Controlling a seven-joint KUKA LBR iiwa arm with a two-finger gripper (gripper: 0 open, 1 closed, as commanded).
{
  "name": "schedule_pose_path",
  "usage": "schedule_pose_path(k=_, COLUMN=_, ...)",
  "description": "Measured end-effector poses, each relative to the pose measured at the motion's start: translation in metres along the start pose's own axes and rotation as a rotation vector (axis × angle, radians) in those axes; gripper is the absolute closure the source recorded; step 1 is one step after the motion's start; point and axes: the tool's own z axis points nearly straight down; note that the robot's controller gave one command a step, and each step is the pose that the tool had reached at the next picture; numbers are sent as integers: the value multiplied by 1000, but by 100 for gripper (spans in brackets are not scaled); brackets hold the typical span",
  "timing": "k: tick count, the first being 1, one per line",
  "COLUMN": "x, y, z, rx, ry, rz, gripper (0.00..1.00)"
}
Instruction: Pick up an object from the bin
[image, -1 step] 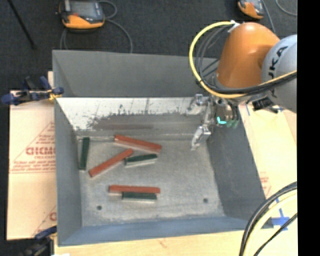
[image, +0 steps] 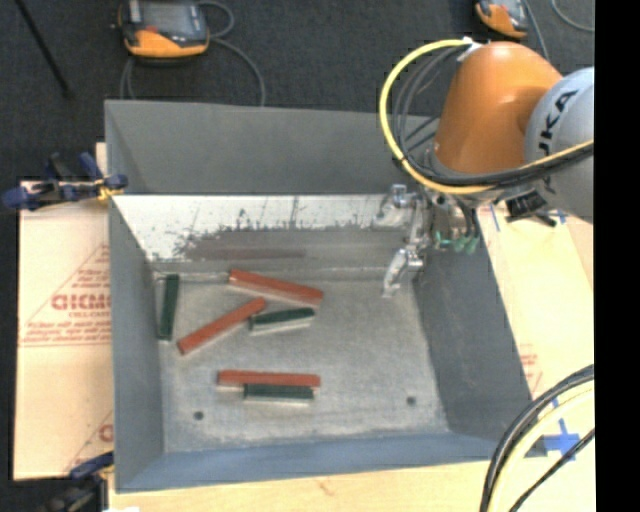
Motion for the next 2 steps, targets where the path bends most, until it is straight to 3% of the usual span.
schedule_pose_path(k=1, x=25, y=25, z=48, rx=-1, ry=-5, rz=31, gripper=0)
schedule_pose_path(k=2, x=48, y=69, z=87, rx=0, ry=3, rz=4, gripper=0)
